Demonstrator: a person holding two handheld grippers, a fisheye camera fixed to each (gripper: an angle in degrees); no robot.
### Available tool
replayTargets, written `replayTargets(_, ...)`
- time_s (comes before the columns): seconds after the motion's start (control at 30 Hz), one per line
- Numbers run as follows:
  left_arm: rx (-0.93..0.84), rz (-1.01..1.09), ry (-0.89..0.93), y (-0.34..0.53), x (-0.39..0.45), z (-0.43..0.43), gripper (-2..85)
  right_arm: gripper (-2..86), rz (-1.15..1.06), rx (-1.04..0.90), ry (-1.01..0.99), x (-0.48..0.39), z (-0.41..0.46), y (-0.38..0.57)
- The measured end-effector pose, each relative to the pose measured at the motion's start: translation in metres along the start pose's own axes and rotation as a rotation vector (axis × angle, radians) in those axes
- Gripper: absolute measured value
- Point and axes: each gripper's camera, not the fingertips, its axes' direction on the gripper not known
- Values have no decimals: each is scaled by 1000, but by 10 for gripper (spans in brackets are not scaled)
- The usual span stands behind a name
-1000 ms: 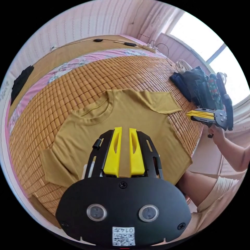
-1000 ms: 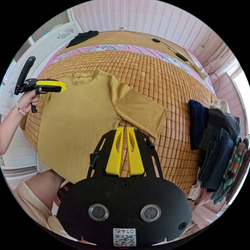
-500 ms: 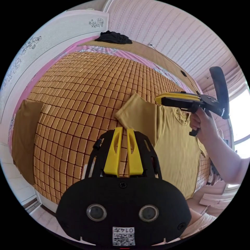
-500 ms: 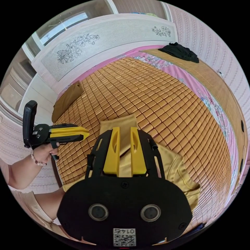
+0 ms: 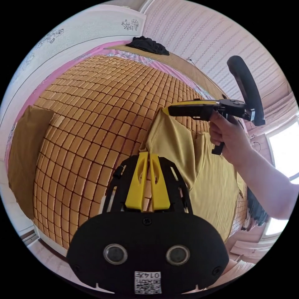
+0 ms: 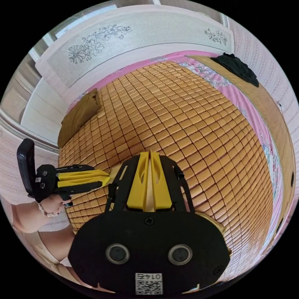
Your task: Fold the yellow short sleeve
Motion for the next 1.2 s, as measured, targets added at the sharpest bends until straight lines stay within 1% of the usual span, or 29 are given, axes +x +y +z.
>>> replayTargets(0.07,21,-48,7,14,-10,-19,-10,-4,-73,12,-98,-17,8,-16)
replayTargets(0.17,45,-110,-10,34,-25,-36,-10,7,-126,-46,-157,-34,30,-26)
replayTargets(0.2,22,-133,-16,39,-29,-37,-10,15,-130,-59,-158,-35,32,-27)
replayTargets(0.23,-12,-151,-16,42,-33,-36,-10,30,-114,-70,-143,-34,32,-28)
replayTargets(0.3,-21,-158,-16,45,-36,-40,-9,56,-81,-31,-141,-23,17,-23)
replayTargets(0.37,-23,-138,-23,47,-37,-49,-7,62,-9,27,-106,1,-10,-7)
replayTargets(0.43,-36,-117,-47,46,-38,-61,-4,63,44,30,-39,20,-27,11)
replayTargets(0.57,-30,-71,-44,40,-40,-81,10,62,132,-62,131,51,-40,56)
replayTargets(0.63,-12,-3,-22,24,-40,-88,30,62,166,-109,156,60,-36,70)
replayTargets(0.73,-14,64,-64,-8,-37,-81,53,58,197,-170,158,67,-19,82)
replayTargets(0.8,-36,95,-100,-24,-34,-71,59,47,221,-146,140,67,-16,87)
replayTargets(0.83,-81,105,-135,-31,-34,-60,59,34,235,-140,139,67,-17,88)
replayTargets(0.87,-115,103,-147,-33,-34,-53,55,23,249,-137,135,67,-18,89)
replayTargets(0.9,-125,121,-105,-34,-34,-49,48,18,256,-133,137,67,-19,90)
replayTargets(1.0,-141,113,-114,-36,-34,-53,9,5,270,-133,164,68,-21,92)
replayTargets(1.07,-108,110,-150,-35,-33,-59,-3,1,279,-127,158,70,-22,94)
replayTargets(1.2,-90,66,-139,-30,-37,-54,-5,3,315,-101,119,74,-25,102)
